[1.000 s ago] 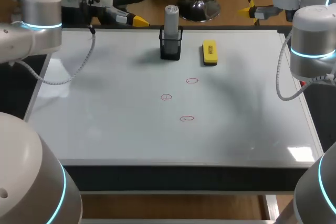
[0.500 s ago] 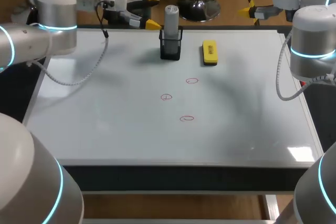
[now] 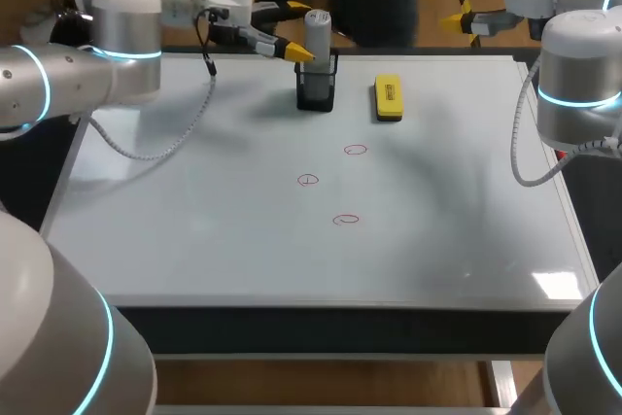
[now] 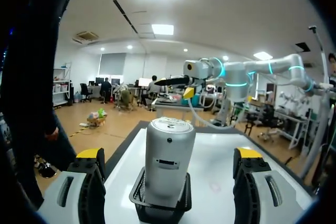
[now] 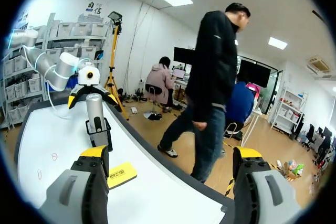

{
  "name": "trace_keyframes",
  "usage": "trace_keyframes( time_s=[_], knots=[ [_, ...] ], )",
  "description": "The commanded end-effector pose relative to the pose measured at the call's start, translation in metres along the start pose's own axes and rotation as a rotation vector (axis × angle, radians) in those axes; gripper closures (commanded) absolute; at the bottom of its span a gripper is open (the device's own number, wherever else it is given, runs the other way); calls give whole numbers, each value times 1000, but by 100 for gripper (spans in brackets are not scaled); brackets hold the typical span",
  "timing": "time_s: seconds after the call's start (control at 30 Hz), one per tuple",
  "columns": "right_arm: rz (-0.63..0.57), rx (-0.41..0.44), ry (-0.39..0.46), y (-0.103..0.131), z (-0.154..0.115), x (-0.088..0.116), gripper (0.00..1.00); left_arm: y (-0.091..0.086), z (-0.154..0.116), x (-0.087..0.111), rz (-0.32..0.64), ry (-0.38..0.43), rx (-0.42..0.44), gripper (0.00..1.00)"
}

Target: Pick up the inspection probe, press it on each red-marked spot on the whiteboard one by one, put down the probe, pick up the eraser, and wipe off all the red marks.

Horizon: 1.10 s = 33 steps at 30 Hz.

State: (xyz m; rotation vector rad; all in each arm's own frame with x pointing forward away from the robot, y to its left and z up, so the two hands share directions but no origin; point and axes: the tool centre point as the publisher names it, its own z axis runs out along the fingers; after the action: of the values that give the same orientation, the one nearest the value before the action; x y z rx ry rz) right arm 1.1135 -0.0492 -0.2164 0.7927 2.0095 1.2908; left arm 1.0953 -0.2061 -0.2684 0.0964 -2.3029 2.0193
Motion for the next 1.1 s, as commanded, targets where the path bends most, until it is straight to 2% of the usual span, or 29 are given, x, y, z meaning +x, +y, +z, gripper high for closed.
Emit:
trace_keyframes(
  time_s=[0.03,0.47,1.03,1.1],
  knots=[
    [0,2,1,0,0,-1,0,6,10,-8,-2,15,11,0],
    [0,2,1,0,0,-1,0,4,27,-13,4,3,25,0],
    [0,2,1,0,0,-1,0,9,33,-16,-7,5,18,0],
    [0,2,1,0,0,-1,0,9,31,-15,-6,5,18,41]
  ],
)
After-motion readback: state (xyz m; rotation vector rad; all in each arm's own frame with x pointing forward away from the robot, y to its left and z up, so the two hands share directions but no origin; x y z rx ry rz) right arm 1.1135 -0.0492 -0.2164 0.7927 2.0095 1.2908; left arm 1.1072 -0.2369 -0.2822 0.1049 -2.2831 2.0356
